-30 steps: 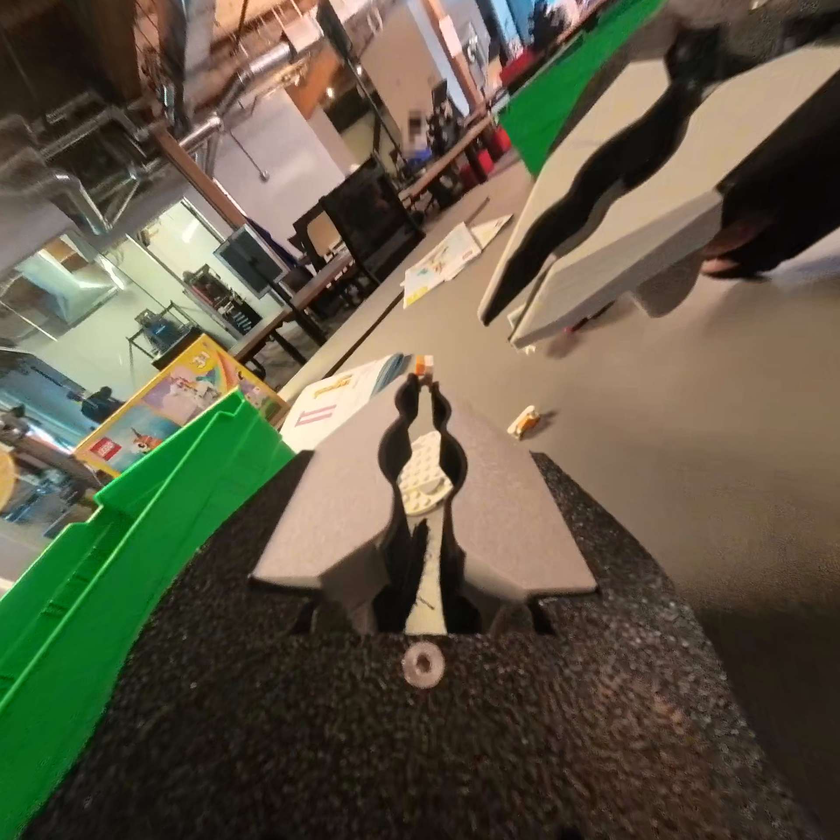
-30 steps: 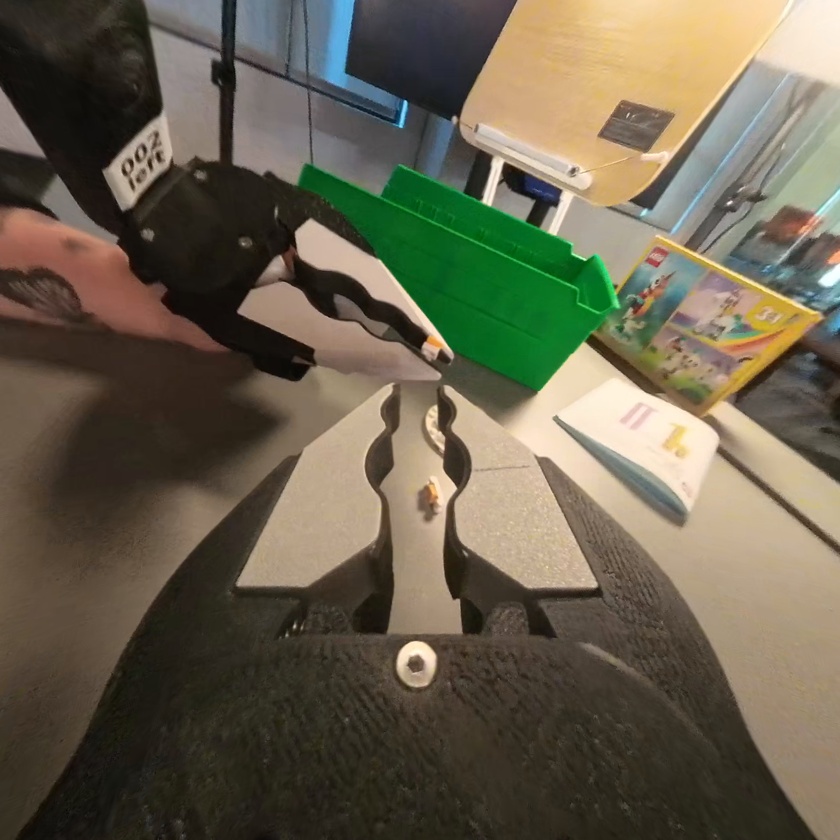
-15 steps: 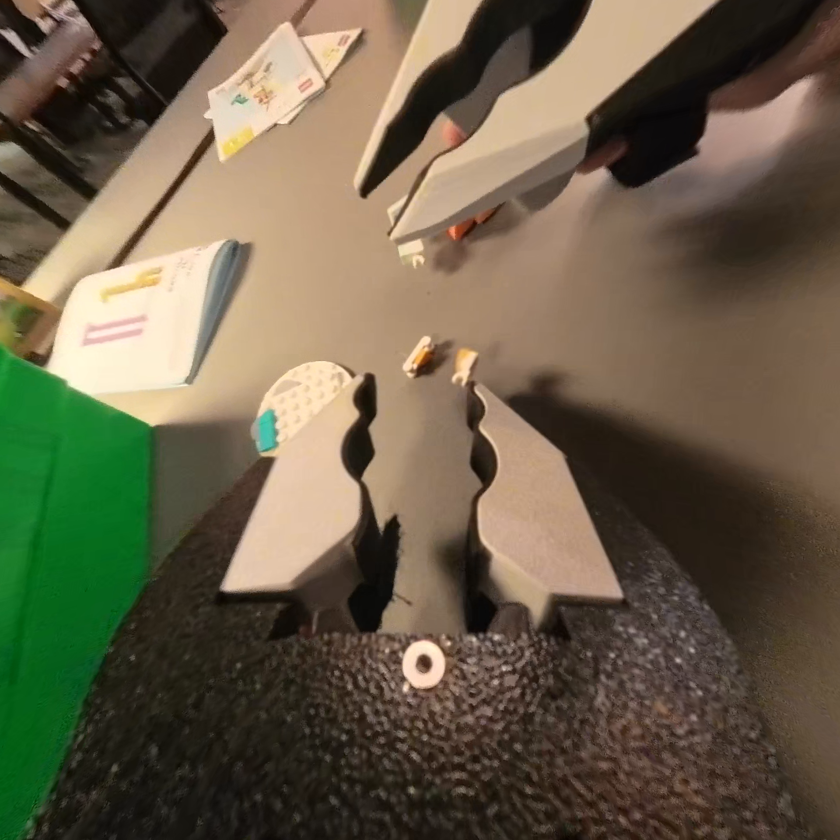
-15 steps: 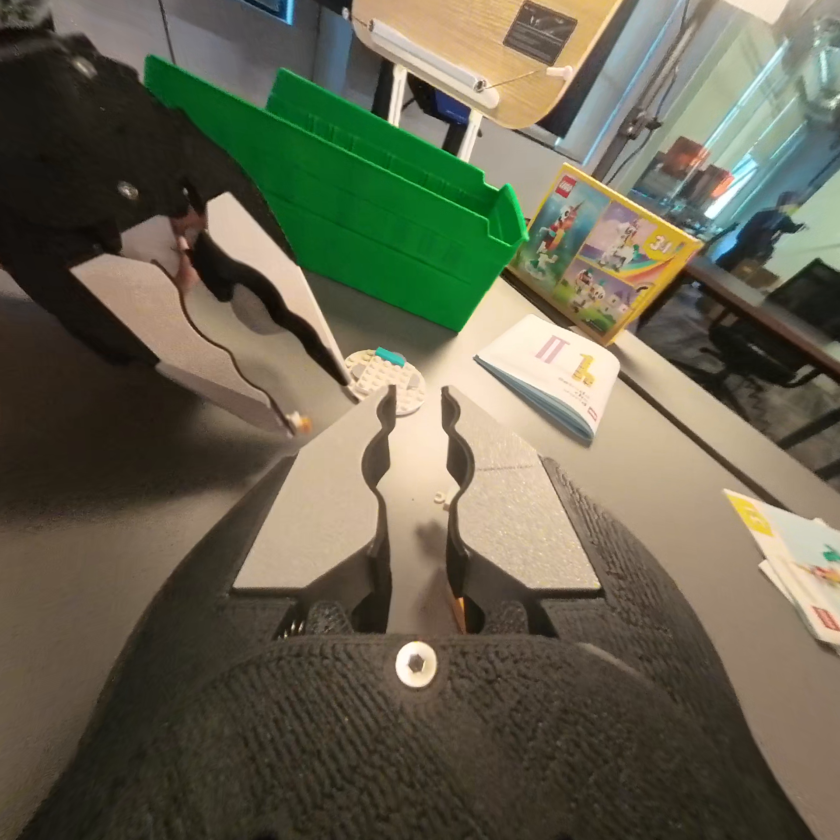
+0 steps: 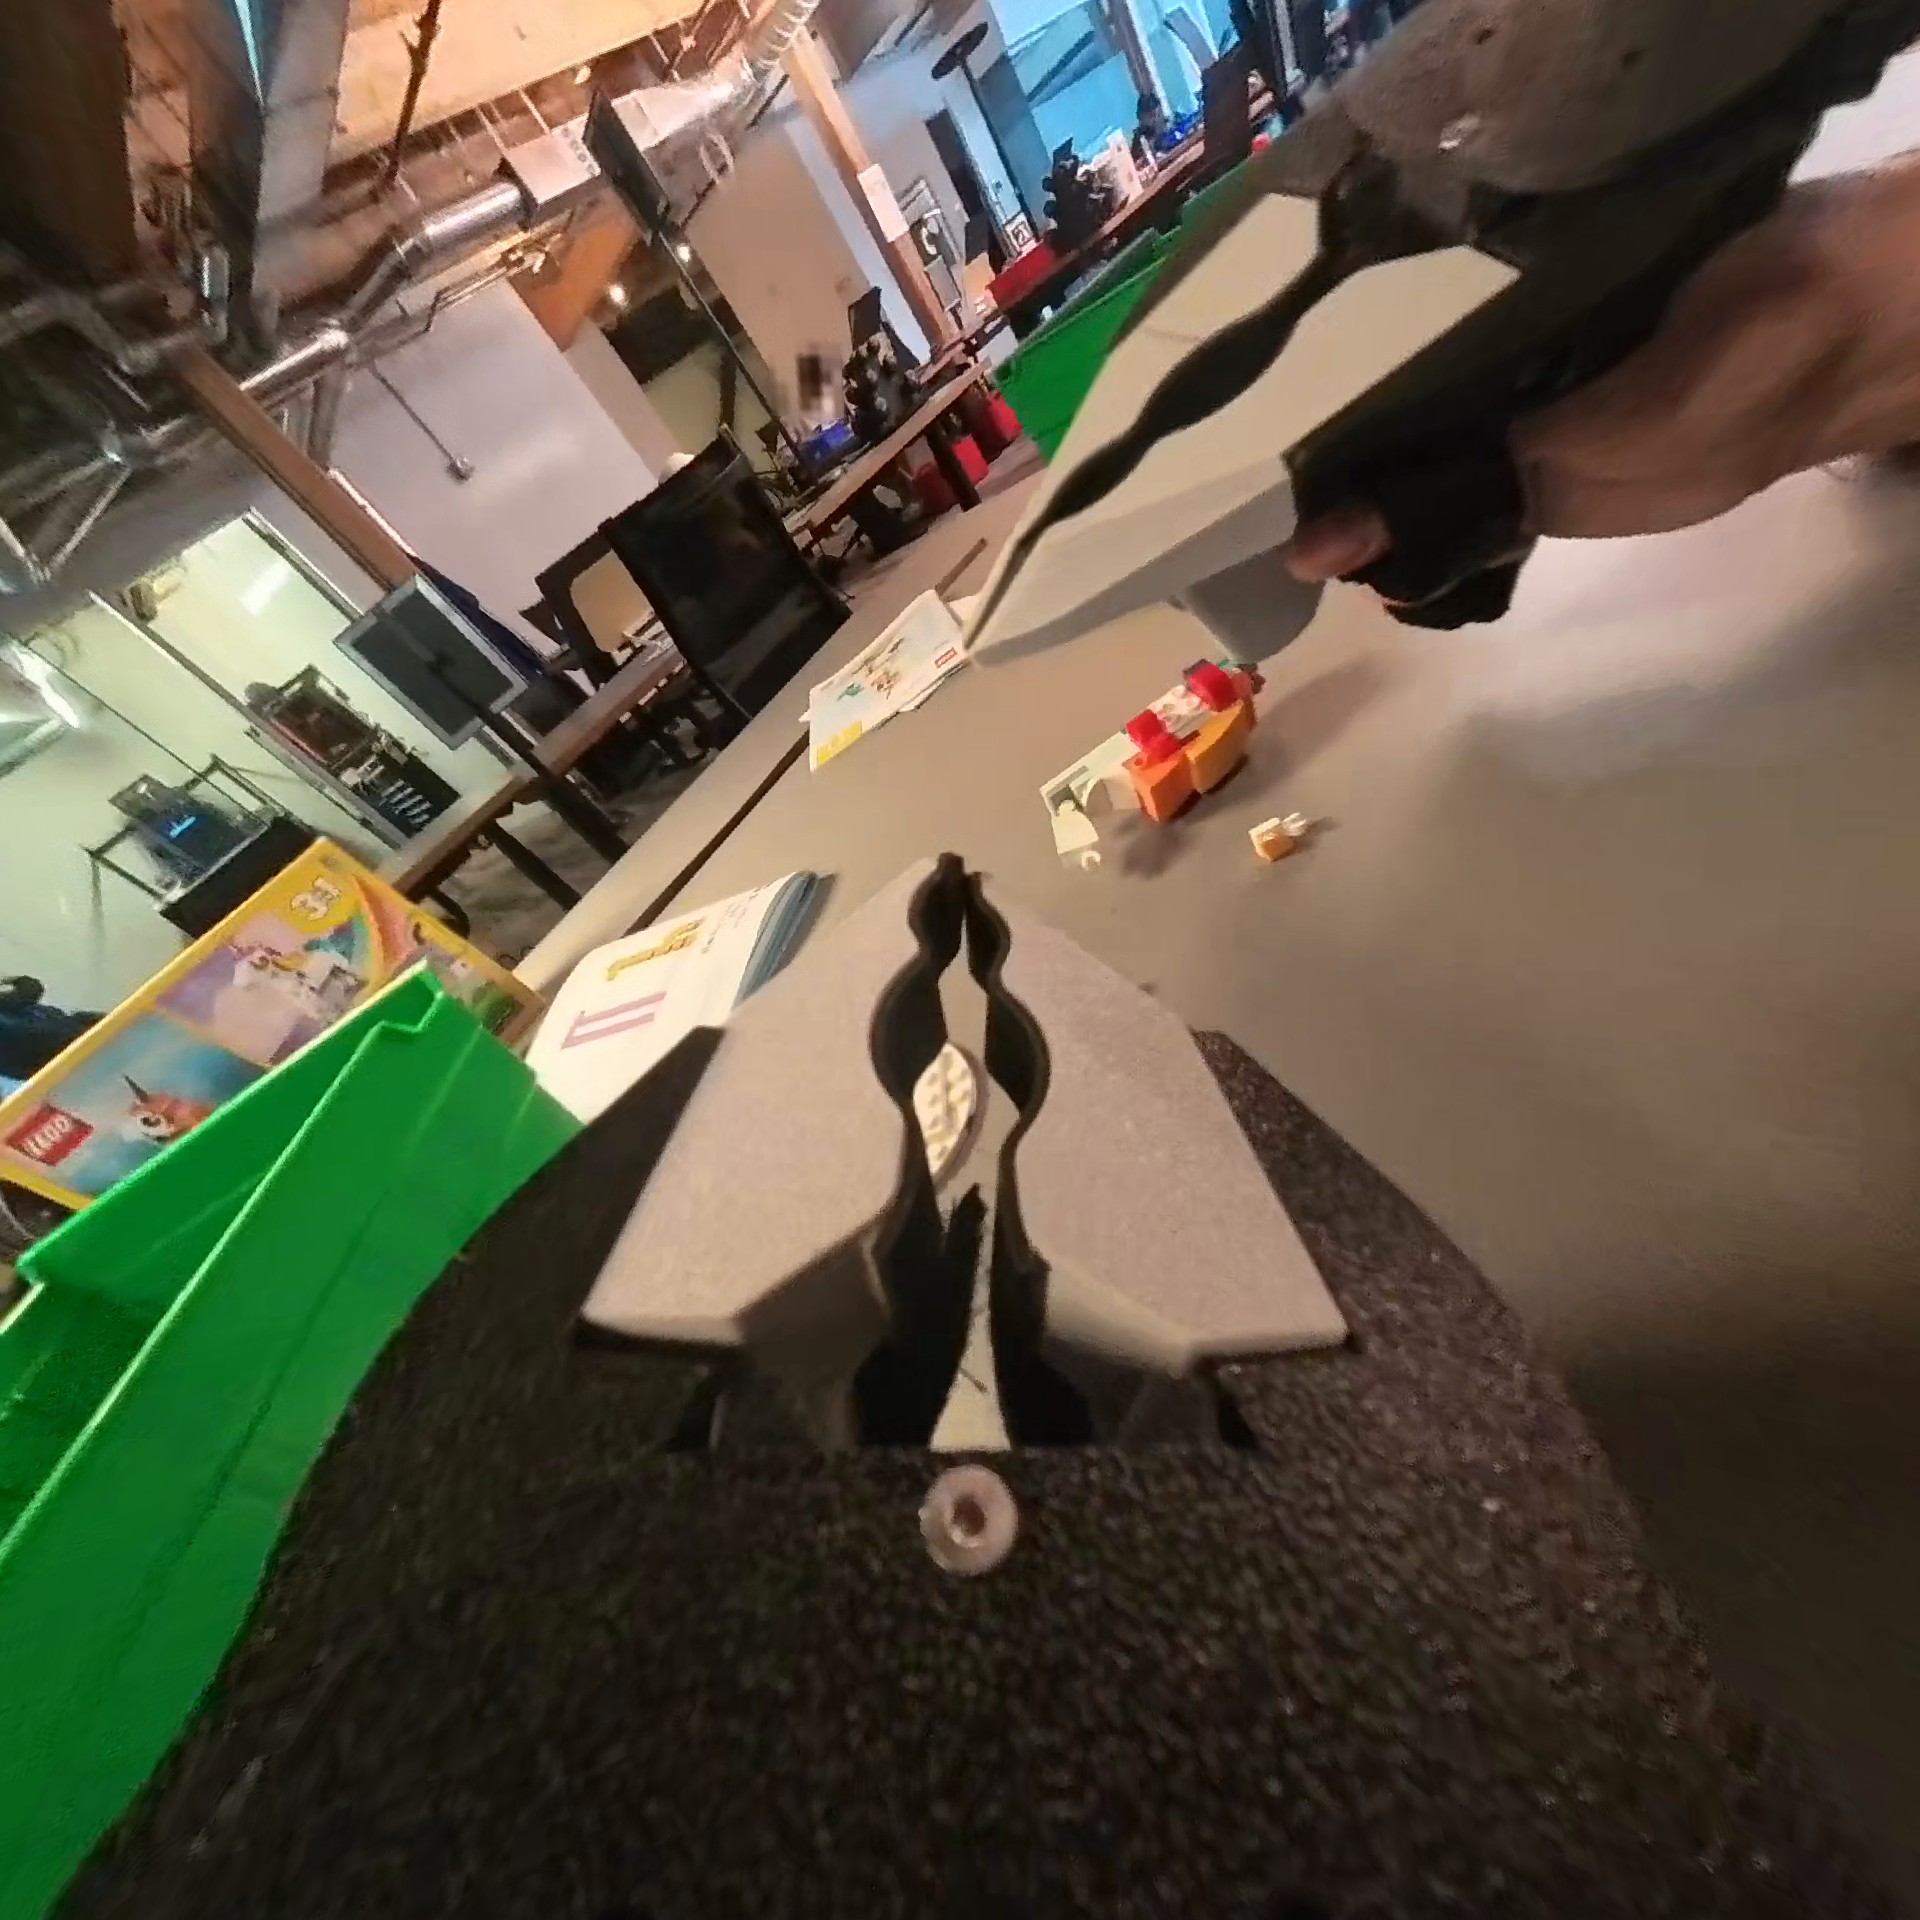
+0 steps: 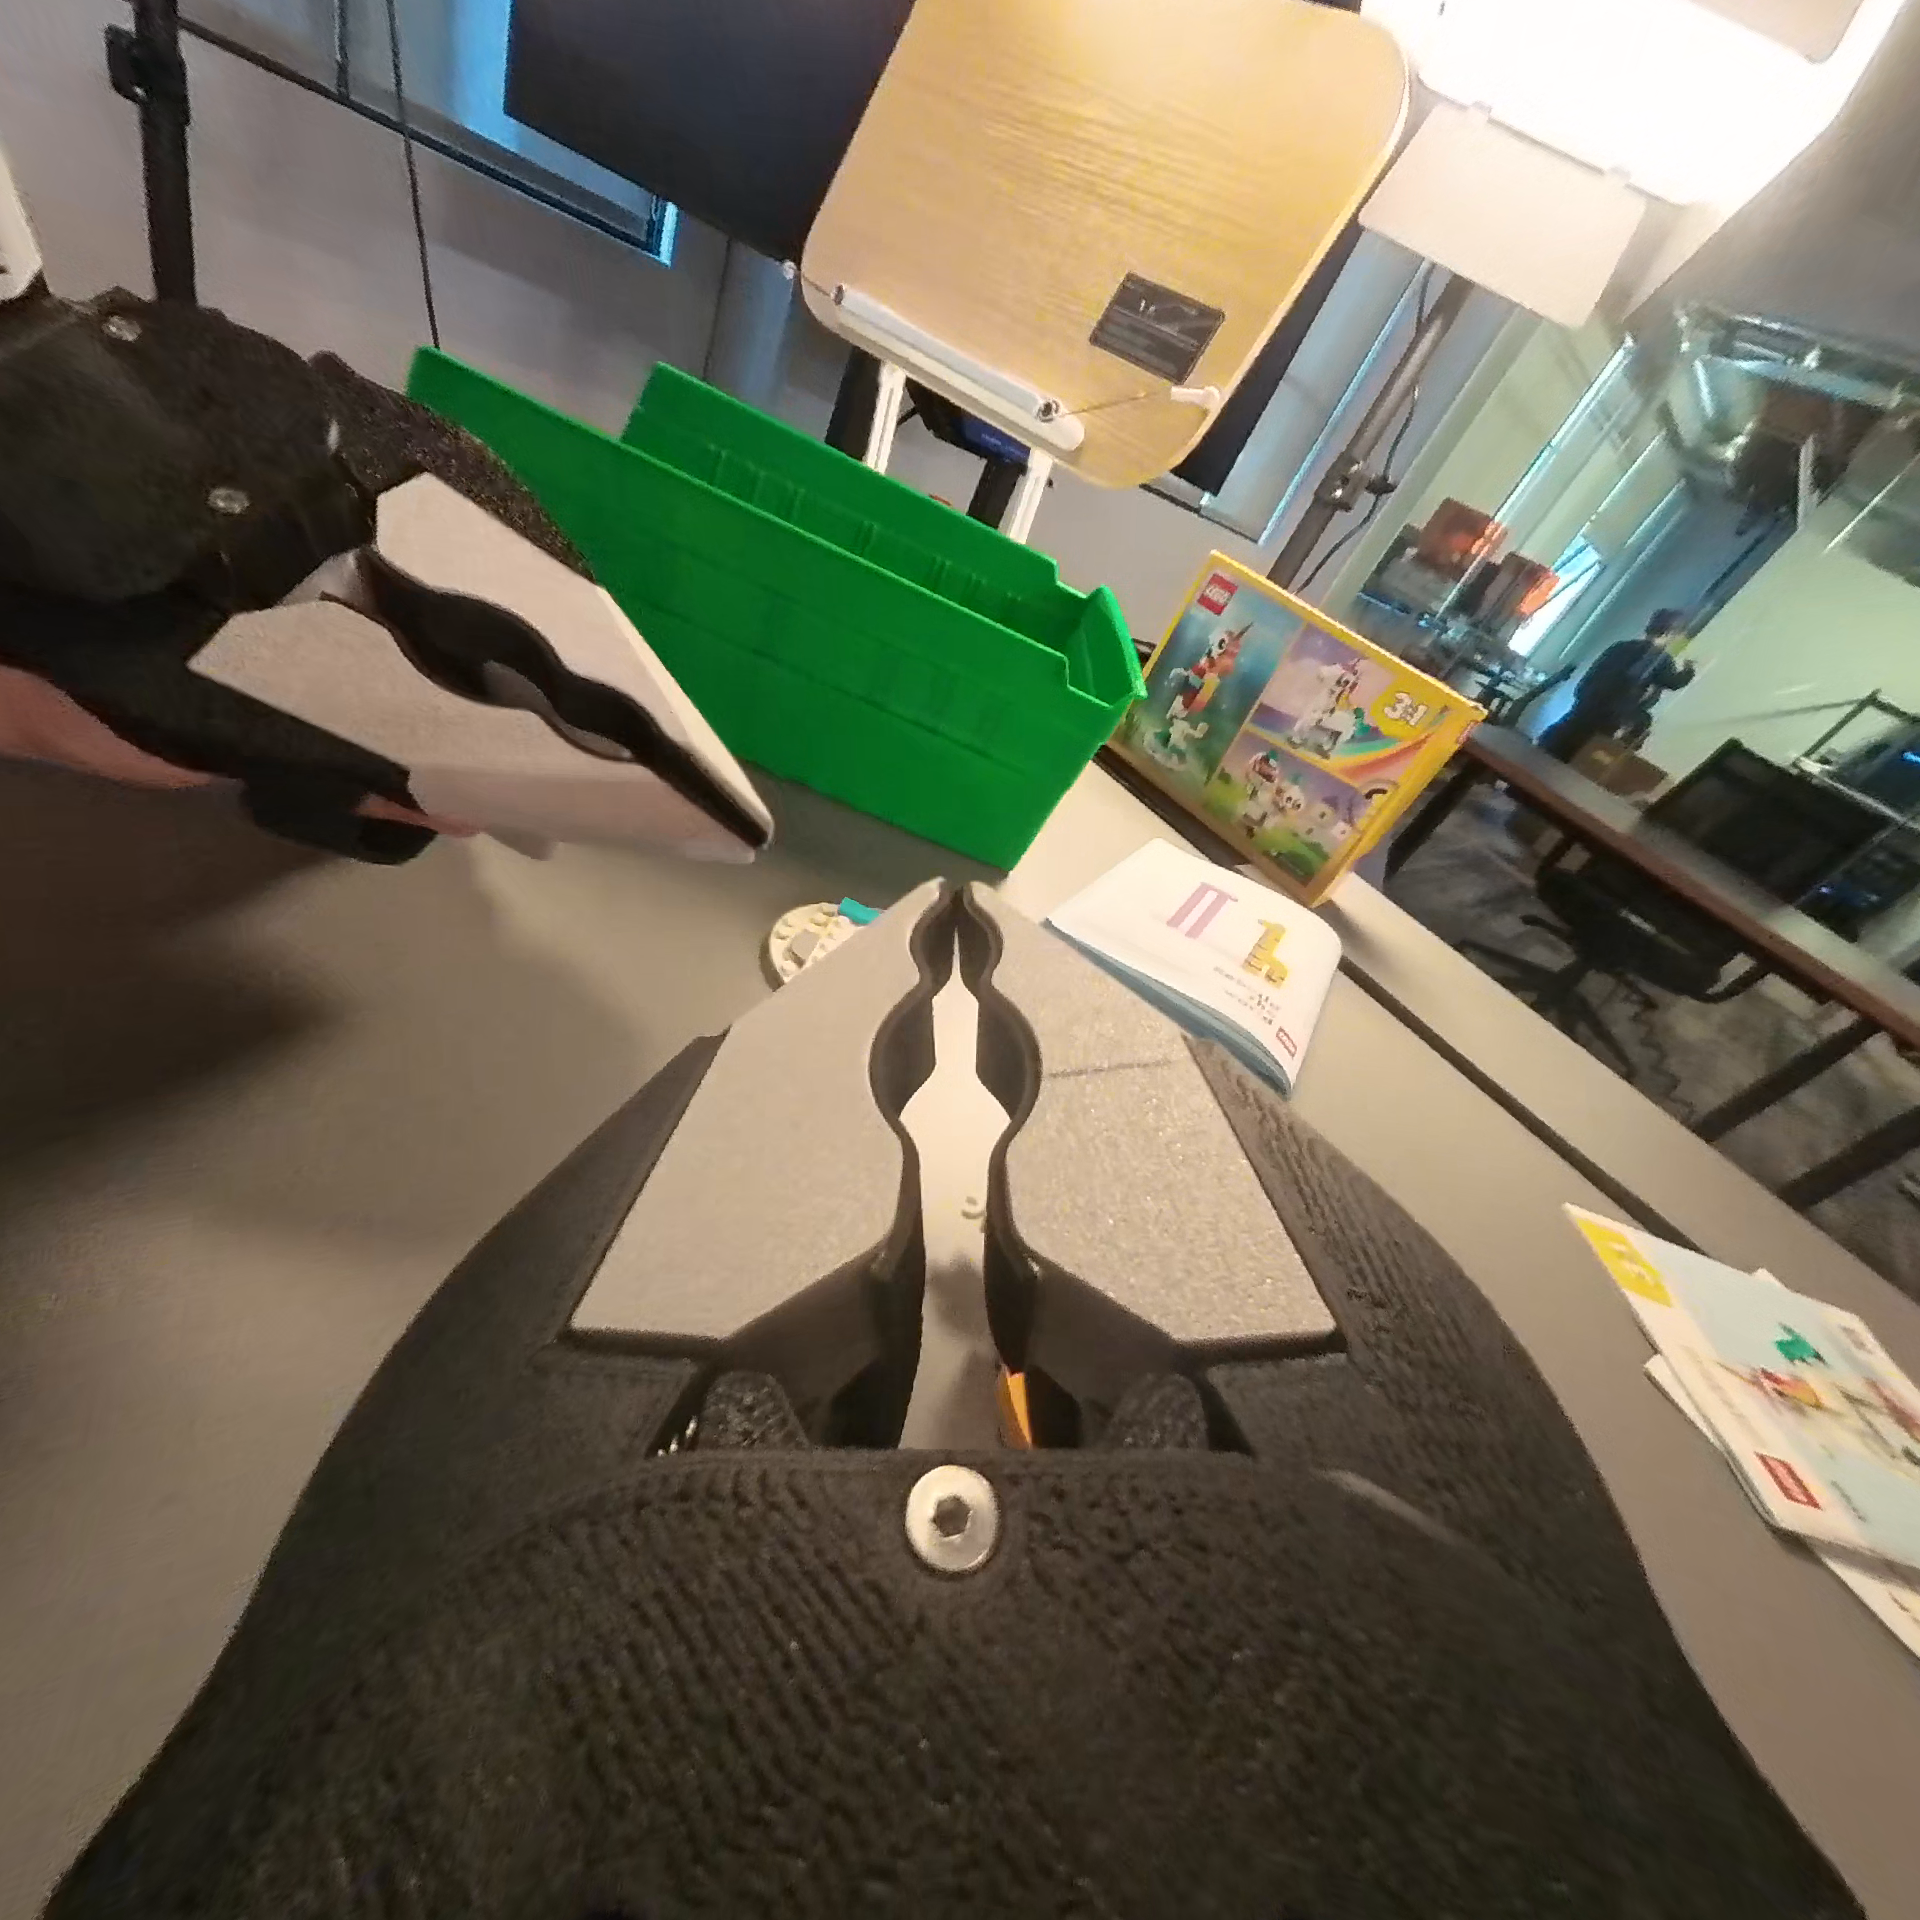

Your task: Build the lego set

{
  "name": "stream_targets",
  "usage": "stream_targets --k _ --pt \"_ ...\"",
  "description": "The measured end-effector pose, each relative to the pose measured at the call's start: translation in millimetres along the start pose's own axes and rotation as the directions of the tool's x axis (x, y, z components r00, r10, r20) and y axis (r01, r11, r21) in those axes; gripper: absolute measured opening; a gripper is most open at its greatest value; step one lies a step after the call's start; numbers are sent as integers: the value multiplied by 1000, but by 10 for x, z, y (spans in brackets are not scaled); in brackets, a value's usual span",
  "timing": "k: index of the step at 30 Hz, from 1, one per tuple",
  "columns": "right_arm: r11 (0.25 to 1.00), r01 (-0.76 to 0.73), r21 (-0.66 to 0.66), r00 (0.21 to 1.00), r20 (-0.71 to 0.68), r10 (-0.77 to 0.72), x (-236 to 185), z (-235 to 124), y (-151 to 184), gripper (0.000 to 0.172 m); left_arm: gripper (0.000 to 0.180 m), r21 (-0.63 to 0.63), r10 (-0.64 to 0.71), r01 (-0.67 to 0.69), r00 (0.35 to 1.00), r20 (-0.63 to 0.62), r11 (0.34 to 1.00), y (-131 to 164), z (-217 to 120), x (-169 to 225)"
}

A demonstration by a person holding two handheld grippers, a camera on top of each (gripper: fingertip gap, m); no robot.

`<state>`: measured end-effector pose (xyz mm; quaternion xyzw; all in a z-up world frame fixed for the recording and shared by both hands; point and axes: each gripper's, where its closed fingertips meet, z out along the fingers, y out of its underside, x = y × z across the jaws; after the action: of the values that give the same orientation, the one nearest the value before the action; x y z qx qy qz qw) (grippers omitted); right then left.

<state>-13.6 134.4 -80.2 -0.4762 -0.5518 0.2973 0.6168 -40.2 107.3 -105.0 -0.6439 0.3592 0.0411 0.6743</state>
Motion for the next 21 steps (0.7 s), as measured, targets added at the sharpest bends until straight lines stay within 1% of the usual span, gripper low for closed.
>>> stream_targets --k 2,8,11,14,15,18,20,21 --pt "1000 -12 3 1000 -3 12 10 -5 1 0 0 -6 17 -17 1000 -19 1000 -9 5 39" --pt "998 -56 24 998 9 56 14 -11 -20 0 0 -10 12 -12 1000 -14 1000 -31 -28 -7" --pt "998 -54 33 999 4 54 40 -27 -38 0 0 -29 19 -20 999 -48 999 7 -17 63" --pt "996 -57 64 998 -32 59 204 -102 -82 0 0 31 16 -15 999 -45 999 -62 -22 94" --pt "993 -79 85 996 -38 83 280 -142 -105 9 0 58 15 -13 1000 -25 998 -96 -35 74" --pt "977 -185 103 982 -15 187 487 -241 -78 24 0 89 -11 10 1000 15 996 -137 -58 14" --pt "974 -217 72 976 -23 219 606 -282 29 29 0 72 -48 46 999 17 996 -107 -47 -7" --pt "974 -216 64 975 -35 218 650 -302 73 29 0 72 -66 66 998 1 995 -107 -43 9"
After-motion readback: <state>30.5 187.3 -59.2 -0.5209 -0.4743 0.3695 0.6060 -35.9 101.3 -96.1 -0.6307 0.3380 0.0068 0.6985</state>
